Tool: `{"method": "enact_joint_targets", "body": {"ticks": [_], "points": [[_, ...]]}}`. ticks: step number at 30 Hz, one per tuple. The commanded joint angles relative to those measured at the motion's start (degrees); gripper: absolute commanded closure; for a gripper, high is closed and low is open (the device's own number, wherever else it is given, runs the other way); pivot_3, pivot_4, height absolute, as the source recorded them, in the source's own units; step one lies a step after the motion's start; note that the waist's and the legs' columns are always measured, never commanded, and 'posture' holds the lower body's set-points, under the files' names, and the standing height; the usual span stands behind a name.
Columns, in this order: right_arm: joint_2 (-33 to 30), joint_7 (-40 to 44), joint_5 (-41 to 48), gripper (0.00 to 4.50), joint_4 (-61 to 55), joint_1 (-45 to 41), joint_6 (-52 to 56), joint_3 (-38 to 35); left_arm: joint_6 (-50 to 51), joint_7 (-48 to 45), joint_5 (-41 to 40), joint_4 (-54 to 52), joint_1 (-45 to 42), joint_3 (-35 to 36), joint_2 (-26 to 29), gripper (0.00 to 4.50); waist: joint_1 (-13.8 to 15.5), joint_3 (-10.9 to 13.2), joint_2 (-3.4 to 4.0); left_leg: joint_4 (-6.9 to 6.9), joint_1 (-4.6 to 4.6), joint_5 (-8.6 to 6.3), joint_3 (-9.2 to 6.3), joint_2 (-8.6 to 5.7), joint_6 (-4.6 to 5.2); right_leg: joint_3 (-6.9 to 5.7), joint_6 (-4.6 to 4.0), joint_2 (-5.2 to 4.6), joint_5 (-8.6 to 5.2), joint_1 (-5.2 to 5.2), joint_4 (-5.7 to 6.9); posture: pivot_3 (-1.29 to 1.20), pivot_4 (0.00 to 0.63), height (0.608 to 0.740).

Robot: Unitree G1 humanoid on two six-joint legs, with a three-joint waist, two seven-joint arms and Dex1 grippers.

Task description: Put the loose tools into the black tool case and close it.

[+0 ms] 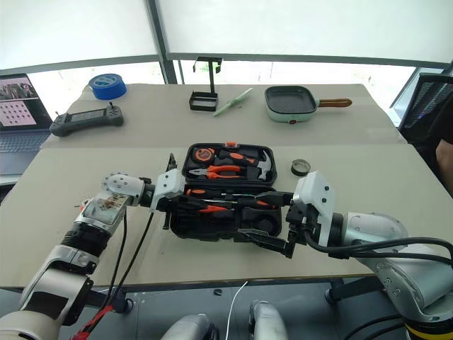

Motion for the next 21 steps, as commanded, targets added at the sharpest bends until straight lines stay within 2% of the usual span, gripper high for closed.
{"method": "enact_joint_targets", "body": {"ticks": [1, 4, 7, 10, 14, 17, 20, 21], "points": [[0.3, -0.07, 0.36, 0.0, -0.52, -0.65, -0.94, -0.64, 0.43, 0.44, 0.99, 1.49, 0.37, -0.09, 0.25, 4.44, 0.12, 0.0, 0.0, 0.0, 0.0, 0.0, -0.01, 0.0, 0.0, 0.0, 0.0, 0.0, 0.0, 0.01, 0.0, 0.0, 0.15, 0.74], [0.44, 0.01, 0.03, 0.0, -0.36, -1.5, -1.12, -0.13, 2.59, 1.06, -0.7, -0.74, 0.14, 1.88, 0.82, 4.44, 0.13, 0.0, 0.0, 0.01, -0.01, 0.0, -0.01, 0.0, 0.01, 0.0, 0.01, 0.0, 0.0, 0.01, 0.0, 0.0, 0.15, 0.74], [0.57, 0.97, 0.12, 0.0, 0.07, -3.47, -1.49, 0.51, 12.21, 2.78, -5.67, -9.57, 2.03, 7.41, 4.26, 4.44, -0.13, 0.0, -0.01, 0.0, -0.04, 0.0, -0.01, 0.01, 0.01, 0.0, 0.01, 0.01, 0.0, -0.03, 0.0, 0.0, 0.15, 0.74], [1.25, 2.34, 0.48, 0.0, 2.05, -6.75, -1.5, 1.94, 24.26, 5.52, -12.03, -20.74, 7.44, 15.26, 9.46, 3.71, -0.84, 0.0, -0.01, -0.09, -0.11, 0.0, 0.01, 0.03, 0.0, 0.05, 0.0, 0.06, 0.0, -0.21, 0.01, 0.0, 0.15, 0.74], [2.22, 6.83, 0.26, 0.0, 5.68, -11.26, -2.03, 5.35, 35.41, 12.14, -17.24, -35.49, 22.46, 30.03, 15.41, 2.31, -1.84, 0.01, 0.02, -0.25, -0.13, -0.03, 0.01, 0.05, -0.06, 0.02, -0.02, 0.12, -0.01, -0.38, 0.0, 0.0, 0.15, 0.74], [3.01, 10.83, -0.45, 0.0, 8.92, -14.6, -2.94, 7.99, 42.13, 17.21, -19.27, -44.5, 36.06, 43.73, 15.65, 1.17, -1.7, 0.04, 0.06, -0.31, -0.05, -0.06, 0.0, 0.04, -0.12, -0.02, -0.03, 0.2, -0.02, -0.37, -0.06, 0.0, 0.15, 0.74], [3.88, 14.53, -2.07, 0.0, 12.3, -17.55, -4.34, 10.66, 44.99, 20.87, -19.32, -50.83, 48.8, 55.21, 12.86, 0.02, -1.51, 0.05, 0.05, -0.32, -0.02, -0.09, 0.02, 0.04, -0.17, -0.08, -0.04, 0.25, -0.03, -0.29, -0.07, 0.0, 0.15, 0.74], [4.23, 15.61, -2.47, 0.0, 13.25, -18.27, -4.75, 11.33, 45.15, 22.01, -19.02, -52.43, 52.32, 57.75, 11.57, 0.02, -1.21, 0.07, 0.07, -0.32, 0.02, -0.1, 0.02, 0.04, -0.19, -0.07, -0.04, 0.23, -0.03, -0.26, -0.06, 0.0, 0.15, 0.74]]}}
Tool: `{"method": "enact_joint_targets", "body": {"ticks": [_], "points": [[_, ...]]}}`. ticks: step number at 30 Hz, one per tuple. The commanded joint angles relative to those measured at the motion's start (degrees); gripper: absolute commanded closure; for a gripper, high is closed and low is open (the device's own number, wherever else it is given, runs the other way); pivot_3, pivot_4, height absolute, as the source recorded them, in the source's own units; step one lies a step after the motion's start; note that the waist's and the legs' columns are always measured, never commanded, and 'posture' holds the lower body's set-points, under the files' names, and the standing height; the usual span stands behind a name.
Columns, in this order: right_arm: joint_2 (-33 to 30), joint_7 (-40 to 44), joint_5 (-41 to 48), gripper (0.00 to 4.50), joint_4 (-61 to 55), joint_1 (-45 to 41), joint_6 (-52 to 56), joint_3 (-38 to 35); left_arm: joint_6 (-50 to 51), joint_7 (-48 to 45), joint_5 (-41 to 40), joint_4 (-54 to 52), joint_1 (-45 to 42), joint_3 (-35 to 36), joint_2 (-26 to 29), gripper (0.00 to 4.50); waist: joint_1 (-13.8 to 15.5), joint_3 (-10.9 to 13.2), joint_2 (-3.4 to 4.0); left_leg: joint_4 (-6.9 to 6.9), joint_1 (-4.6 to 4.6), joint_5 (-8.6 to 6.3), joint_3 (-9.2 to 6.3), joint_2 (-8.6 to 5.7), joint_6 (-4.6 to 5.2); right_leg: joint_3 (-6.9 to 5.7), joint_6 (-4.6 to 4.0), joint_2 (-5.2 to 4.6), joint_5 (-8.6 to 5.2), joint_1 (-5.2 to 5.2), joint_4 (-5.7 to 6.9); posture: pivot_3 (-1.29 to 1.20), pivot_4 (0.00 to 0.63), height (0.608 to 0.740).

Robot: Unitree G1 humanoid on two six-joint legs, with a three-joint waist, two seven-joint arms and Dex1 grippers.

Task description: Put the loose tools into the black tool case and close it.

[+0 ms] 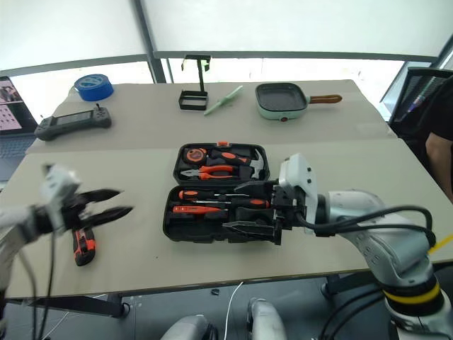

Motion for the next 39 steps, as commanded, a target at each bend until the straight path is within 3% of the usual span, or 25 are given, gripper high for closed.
{"method": "enact_joint_targets", "body": {"ticks": [1, 5, 10, 15, 20, 26, 30, 33, 39], "points": [[0.96, 4.15, -1.58, 0.0, 2.43, -2.48, -2.96, 1.54, 1.63, 4.22, -0.41, -7.29, 8.82, 10.45, -3.04, 0.02, 0.61, 0.03, 0.05, 0.0, 0.11, -0.01, -0.01, 0.0, -0.02, 0.0, 0.0, -0.01, -0.01, 0.13, -0.01, 0.0, 0.15, 0.74], [2.45, 7.07, -3.93, 0.0, 5.5, -4.32, -4.94, 3.85, 3.54, 9.98, -0.73, -10.84, 15.2, 14.95, -7.4, 0.02, 1.6, 0.03, 0.05, -0.01, 0.34, -0.15, -0.07, -0.01, -0.28, 0.04, 0.05, -0.11, -0.08, 0.43, 0.01, 0.0, 0.15, 0.74], [3.9, 9.83, -5.73, 0.0, 7.88, -5.88, -6.15, 5.61, 5.88, 16.14, -1.8, -19.74, 21.8, 12.4, -13.96, 0.02, 1.56, 0.01, 0.01, -0.01, 0.36, -0.16, -0.07, -0.01, -0.29, 0.13, 0.04, -0.11, -0.07, 0.4, 0.03, 0.0, 0.15, 0.74], [4.46, 10.66, -6.72, 0.0, 8.1, -5.8, -6.19, 5.6, 25.25, 29.23, -4.46, -21.35, 9.03, 11.34, -13.56, 0.02, 1.85, 0.01, 0.02, -0.01, 0.35, -0.15, -0.14, -0.01, -0.31, 0.1, 0.01, -0.1, -0.07, 0.39, 0.08, 0.0, 0.15, 0.74], [4.82, 9.49, -6.87, 0.0, 6.64, -4.36, -5.64, 4.75, 46.97, 36.92, -1.96, -17.4, -6.19, 10.03, -12.24, 0.02, 1.31, -0.02, -0.02, -0.02, 0.41, -0.09, -0.15, -0.02, -0.29, 0.14, 0.0, 0.02, -0.06, 0.37, 0.13, 0.0, 0.15, 0.74], [4.83, 7.69, -6.65, 0.0, 3.57, -1.52, -4.91, 3.89, 49.5, 43.68, -4.21, -11.79, -14.26, 6.73, -15.86, 0.02, 0.39, -0.02, -0.03, -0.33, 0.63, -0.09, -0.08, -0.04, -0.38, -0.08, -0.04, 0.24, -0.08, 0.38, 0.14, 0.0, 0.15, 0.74], [4.76, 6.33, -6.63, 0.0, 2.25, -0.43, -4.63, 3.47, 49.5, 50.11, -3.56, -6.47, -16.33, 5.33, -17.99, 0.02, 0.16, -0.04, -0.04, -0.7, 0.95, -0.05, 0.08, -0.14, -1.1, -0.08, -0.2, 0.11, -0.16, 0.48, 0.05, 0.0, 0.15, 0.74], [4.38, 5.69, -6.84, 0.0, 1.41, 0.13, -4.79, 3.28, 49.5, 52.52, -3.49, -4.63, -17.68, 4.12, -17.81, 0.65, 0.21, -0.08, 0.02, -0.85, 1.05, 0.16, 0.05, -0.12, -1.51, 0.09, -0.43, -0.09, -0.22, 0.5, 0.2, 0.0, 0.15, 0.74], [3.18, 5.18, -7.77, 0.0, 0.84, 0.62, -5.4, 2.86, 49.5, 51.39, -3.99, -3.29, -19.99, 2.98, -14.84, 2.69, 0.53, -0.08, 0.01, -0.85, 1.05, 0.23, -0.06, 0.03, -1.64, 0.28, -0.62, -0.07, -0.26, 0.42, 0.55, 0.0, 0.15, 0.74]]}}
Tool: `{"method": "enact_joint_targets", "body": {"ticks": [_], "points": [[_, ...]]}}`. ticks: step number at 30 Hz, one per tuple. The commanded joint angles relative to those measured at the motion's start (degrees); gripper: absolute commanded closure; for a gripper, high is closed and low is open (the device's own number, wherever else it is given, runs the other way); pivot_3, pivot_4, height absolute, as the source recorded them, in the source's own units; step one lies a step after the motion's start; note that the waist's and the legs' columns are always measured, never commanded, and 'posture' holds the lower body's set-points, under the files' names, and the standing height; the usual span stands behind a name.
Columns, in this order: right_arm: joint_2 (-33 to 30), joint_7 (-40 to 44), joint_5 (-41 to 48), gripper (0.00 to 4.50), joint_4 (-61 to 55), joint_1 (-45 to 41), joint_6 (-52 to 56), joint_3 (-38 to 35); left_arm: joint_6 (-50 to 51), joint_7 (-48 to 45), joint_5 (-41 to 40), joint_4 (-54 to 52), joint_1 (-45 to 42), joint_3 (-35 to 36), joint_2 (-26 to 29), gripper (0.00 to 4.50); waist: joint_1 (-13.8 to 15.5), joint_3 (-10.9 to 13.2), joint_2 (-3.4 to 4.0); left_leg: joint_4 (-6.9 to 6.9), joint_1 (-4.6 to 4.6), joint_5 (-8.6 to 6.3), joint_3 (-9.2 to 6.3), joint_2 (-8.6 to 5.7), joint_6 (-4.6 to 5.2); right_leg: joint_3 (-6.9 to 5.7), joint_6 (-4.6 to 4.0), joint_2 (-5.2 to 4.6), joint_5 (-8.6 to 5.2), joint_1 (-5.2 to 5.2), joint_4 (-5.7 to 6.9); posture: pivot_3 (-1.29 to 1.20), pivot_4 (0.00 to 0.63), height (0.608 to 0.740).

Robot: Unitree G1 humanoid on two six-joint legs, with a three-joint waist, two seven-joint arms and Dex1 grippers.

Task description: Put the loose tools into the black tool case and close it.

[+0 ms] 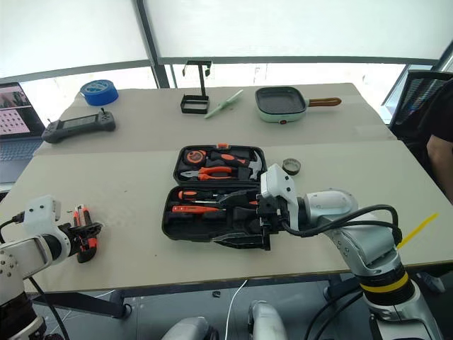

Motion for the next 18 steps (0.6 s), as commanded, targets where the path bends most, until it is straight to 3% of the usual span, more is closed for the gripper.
{"method": "enact_joint_targets", "body": {"ticks": [1, 5, 9, 12, 15, 18], "points": [[-1.49, -0.44, -0.09, 0.0, -2.57, 0.41, -0.51, -2.24, -0.26, -3.44, -0.73, 2.12, -2.49, -0.82, 2.55, 2.89, 0.24, 0.0, -0.01, 0.0, -0.01, 0.0, -0.01, 0.0, 0.0, 0.0, 0.0, 0.0, 0.0, -0.02, 0.01, 0.0, 0.15, 0.74], [-2.84, -1.4, 0.71, 0.0, -3.93, 1.45, 0.08, -3.42, -16.77, -19.51, -2.75, 8.04, -3.38, -7.68, 14.2, 2.89, 0.85, 0.07, -0.33, 0.04, -0.2, 0.01, -0.14, 0.0, 0.02, -0.1, -0.01, 0.04, -0.01, -0.16, 0.05, 0.0, 0.15, 0.74], [-4.06, -2.37, 1.43, 0.0, -4.68, 3.06, 0.89, -5.26, -33.68, -41.6, -3.4, 10.07, -5.64, -19.63, 25.89, 2.89, 0.96, 0.11, -0.42, 0.02, -0.28, 0.01, -0.16, -0.01, 0.01, -0.17, -0.05, -0.01, -0.04, -0.2, -0.07, 0.0, 0.15, 0.74], [-5.48, -2.53, 1.35, 0.0, -5.3, 5.2, 1.45, -6.64, -44.89, -56.84, -1.42, 11.51, -10.1, -30.21, 31.21, 2.89, 0.99, 0.12, -0.41, 0.0, -0.35, 0.01, -0.16, -0.02, 0.02, -0.3, -0.04, -0.05, -0.02, -0.14, -0.33, 0.0, 0.15, 0.74], [-6.11, -3.83, 1.03, 0.0, -6.33, 7.14, 1.7, -8.07, -53.96, -66.28, 3.01, 15.19, -17.42, -40.53, 31.46, 2.89, 0.76, 0.12, -0.4, -0.02, -0.38, 0.02, -0.14, -0.02, 0.05, -0.37, -0.03, -0.05, -0.01, -0.13, -0.45, 0.0, 0.15, 0.74], [-6.06, -7.06, 1.26, 0.0, -9.09, 9.68, 2.54, -9.9, -63.94, -73.44, 10.84, 22.06, -27.92, -53.45, 25.11, 2.89, 1.02, 0.13, -0.4, 0.04, -0.44, 0.22, -0.14, 0.01, 0.41, -0.43, -0.07, -0.05, 0.01, -0.12, -0.43, 0.0, 0.15, 0.74]]}}
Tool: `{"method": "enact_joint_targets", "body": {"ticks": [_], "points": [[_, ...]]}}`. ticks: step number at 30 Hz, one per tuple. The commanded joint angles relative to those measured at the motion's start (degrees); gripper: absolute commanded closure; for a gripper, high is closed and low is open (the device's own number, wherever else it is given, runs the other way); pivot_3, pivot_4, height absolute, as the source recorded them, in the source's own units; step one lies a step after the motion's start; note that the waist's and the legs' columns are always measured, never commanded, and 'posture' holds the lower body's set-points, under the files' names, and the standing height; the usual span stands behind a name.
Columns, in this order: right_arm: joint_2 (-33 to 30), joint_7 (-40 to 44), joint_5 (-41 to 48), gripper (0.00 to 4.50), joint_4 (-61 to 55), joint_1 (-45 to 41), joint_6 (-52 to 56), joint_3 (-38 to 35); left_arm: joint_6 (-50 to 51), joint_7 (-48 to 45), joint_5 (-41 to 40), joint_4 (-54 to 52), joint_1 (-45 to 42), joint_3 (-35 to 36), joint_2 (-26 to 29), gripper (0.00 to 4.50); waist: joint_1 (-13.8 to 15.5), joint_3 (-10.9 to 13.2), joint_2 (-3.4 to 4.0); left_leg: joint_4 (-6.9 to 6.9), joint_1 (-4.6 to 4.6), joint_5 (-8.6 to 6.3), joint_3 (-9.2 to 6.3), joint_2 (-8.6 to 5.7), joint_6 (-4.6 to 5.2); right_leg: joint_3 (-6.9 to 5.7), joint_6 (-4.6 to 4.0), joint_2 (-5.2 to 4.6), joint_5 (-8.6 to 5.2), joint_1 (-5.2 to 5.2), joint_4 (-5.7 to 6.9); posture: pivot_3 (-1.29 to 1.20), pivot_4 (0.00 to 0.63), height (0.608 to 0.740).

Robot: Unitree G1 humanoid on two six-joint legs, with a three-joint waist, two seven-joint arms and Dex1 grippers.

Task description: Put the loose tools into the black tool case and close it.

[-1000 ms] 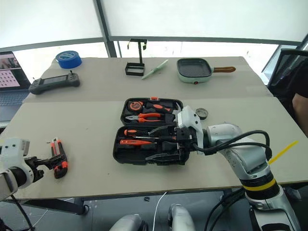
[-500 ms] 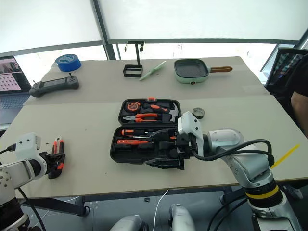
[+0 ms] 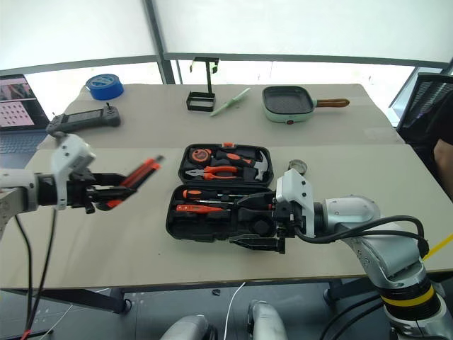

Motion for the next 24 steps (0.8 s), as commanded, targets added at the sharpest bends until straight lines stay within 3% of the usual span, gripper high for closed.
{"method": "enact_joint_targets", "body": {"ticks": [1, 8, 13, 24], "points": [[-0.24, -3.49, 1.58, 0.0, -5.3, 1.77, 1.18, -3.25, -12.12, -8.11, 8.71, 6.8, -9.55, -11.91, -6.35, 2.89, 0.26, 0.0, 0.0, 0.04, -0.03, 0.0, 0.0, 0.02, 0.0, 0.0, -0.04, -0.01, 0.02, 0.02, 0.0, 0.0, 0.15, 0.74], [-0.6, -8.02, 2.98, 0.0, -10.61, 6.44, 3.2, -5.83, -17.13, -15.67, 15.89, 14.5, -17.42, -22.1, -15.17, 2.89, -0.2, 0.01, -0.02, 0.13, -0.31, 0.06, 0.0, 0.08, 0.34, 0.1, 0.01, 0.01, 0.06, -0.15, -0.02, 0.0, 0.15, 0.74], [-0.25, -10.61, 2.54, 0.0, -12.49, 8.71, 2.44, -6.85, -15.87, -12.74, 19.55, 18.42, -19.08, -23.64, -20.58, 2.89, 0.29, 0.01, -0.02, 0.29, -0.53, 0.04, -0.05, 0.09, 0.6, 0.06, 0.05, 0.03, 0.09, -0.25, -0.01, 0.0, 0.15, 0.74], [0.08, -12.51, 2.8, 0.0, -11.51, 7.28, 2.19, -6.22, -11.74, -16.64, 21.13, 13.79, -15.46, -24.85, -19.24, 2.89, 0.21, 0.01, -0.02, 0.86, -0.79, -0.21, -0.06, 0.07, 1.05, 0.08, 0.33, 0.06, 0.24, -0.25, -0.07, 0.0, 0.15, 0.74]]}}
